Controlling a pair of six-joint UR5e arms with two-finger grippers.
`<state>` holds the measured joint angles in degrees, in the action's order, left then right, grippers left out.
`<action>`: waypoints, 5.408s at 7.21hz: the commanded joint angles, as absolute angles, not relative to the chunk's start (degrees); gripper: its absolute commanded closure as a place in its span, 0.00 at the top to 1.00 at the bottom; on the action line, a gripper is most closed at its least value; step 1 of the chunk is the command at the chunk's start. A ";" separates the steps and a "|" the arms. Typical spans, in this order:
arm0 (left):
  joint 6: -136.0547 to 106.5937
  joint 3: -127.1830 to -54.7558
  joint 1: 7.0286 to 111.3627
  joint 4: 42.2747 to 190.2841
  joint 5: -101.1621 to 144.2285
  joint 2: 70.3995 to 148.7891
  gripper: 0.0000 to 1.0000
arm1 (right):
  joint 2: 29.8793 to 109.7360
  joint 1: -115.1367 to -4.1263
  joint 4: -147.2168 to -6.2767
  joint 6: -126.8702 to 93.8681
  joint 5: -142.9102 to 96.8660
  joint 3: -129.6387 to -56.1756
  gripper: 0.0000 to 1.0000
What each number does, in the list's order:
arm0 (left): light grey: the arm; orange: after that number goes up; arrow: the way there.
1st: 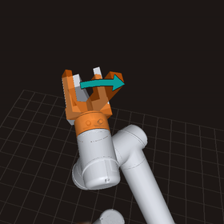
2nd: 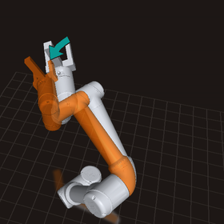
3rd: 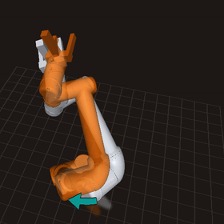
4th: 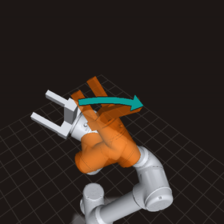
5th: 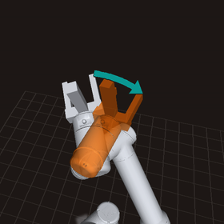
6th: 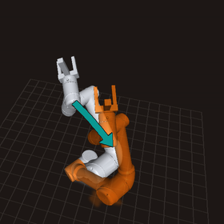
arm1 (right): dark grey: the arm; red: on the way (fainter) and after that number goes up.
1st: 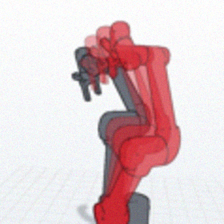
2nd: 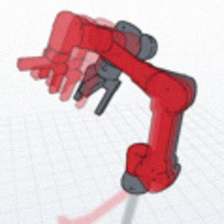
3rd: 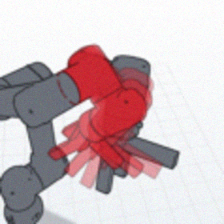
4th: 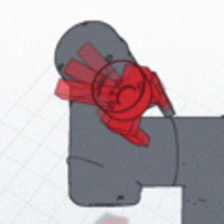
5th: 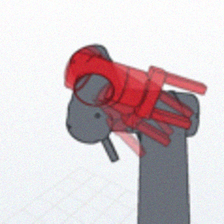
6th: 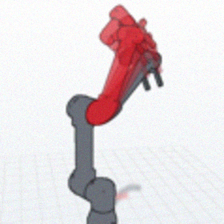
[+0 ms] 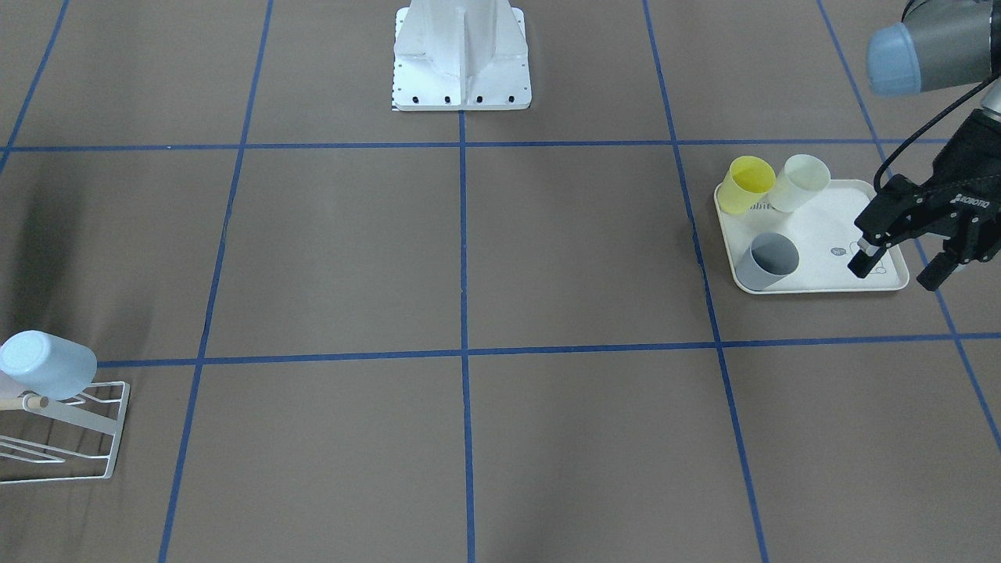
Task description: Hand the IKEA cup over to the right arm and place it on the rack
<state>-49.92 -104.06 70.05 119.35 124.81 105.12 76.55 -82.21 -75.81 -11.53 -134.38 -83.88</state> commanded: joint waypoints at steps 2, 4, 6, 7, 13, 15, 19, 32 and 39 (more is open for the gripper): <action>-49.92 -104.06 70.05 119.36 124.80 105.12 1.00 | 76.03 -81.83 -75.67 -11.42 -134.30 -81.91 0.21; -49.92 -103.98 70.05 119.36 124.80 105.12 1.00 | 76.03 -80.95 -75.67 -11.43 -134.21 -81.74 0.21; -50.01 -104.06 70.05 119.36 124.80 105.12 1.00 | 75.50 -80.60 -75.67 -11.34 -134.30 -80.33 0.30; -50.01 -104.06 70.05 119.36 124.80 105.12 1.00 | 75.24 -80.42 -75.67 -11.34 -134.30 -79.90 0.47; -48.88 -105.63 70.23 119.27 124.81 102.85 1.00 | 74.62 -79.63 -75.59 -11.86 -134.38 -80.67 0.98; -41.43 -107.13 70.23 116.74 124.72 98.03 1.00 | 75.40 -79.98 -75.59 -12.56 -137.27 -83.31 0.98; -39.29 -110.57 66.64 111.97 125.15 82.65 1.00 | 82.52 -80.07 -75.50 -20.91 -137.28 -96.57 0.98; -43.68 -110.57 50.36 112.41 123.57 74.62 0.91 | 83.14 -78.93 -75.50 -23.64 -137.46 -97.91 0.98; -38.02 -111.45 54.72 112.15 122.97 71.99 0.00 | 82.36 -78.84 -75.50 -23.64 -137.90 -98.09 0.98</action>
